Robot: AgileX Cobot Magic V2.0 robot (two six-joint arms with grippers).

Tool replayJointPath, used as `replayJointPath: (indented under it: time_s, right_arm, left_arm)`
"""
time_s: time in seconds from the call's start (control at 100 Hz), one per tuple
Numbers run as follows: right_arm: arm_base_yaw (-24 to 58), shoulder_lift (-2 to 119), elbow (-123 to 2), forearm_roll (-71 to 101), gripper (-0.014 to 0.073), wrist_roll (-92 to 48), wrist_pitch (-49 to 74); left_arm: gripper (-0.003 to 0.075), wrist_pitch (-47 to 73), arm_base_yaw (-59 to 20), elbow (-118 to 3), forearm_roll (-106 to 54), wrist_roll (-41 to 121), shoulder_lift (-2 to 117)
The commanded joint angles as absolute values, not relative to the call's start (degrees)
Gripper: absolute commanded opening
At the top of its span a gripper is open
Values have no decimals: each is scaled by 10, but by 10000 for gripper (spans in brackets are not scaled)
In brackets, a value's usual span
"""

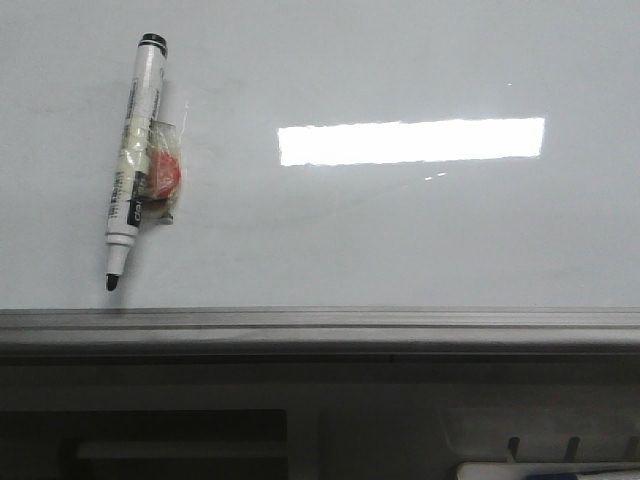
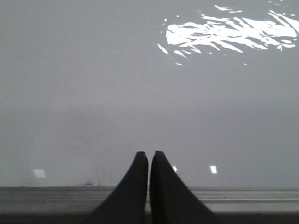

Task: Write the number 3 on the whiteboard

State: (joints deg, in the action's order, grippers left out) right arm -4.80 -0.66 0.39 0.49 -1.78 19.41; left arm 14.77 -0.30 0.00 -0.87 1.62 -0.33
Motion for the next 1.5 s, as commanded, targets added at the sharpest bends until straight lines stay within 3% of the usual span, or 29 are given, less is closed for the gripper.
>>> replayJointPath:
  time_s: [0.0, 0.84, 1.15, 1.49]
  right_arm:
    - [-49, -15, 21, -8, -61, -17, 182]
    - [-48, -7, 21, 27, -61, -17, 122]
    - [-48, 118, 17, 131, -61, -17, 107]
    - [-25, 244, -86, 162, -61, -17, 138]
  left_arm:
    - [-21, 103, -2, 6, -9, 9, -16]
    - [-21, 53, -2, 6, 14, 9, -16]
    - [-21, 32, -3, 4, -86, 9, -13]
    - [-21, 80, -3, -75, -100, 9, 102]
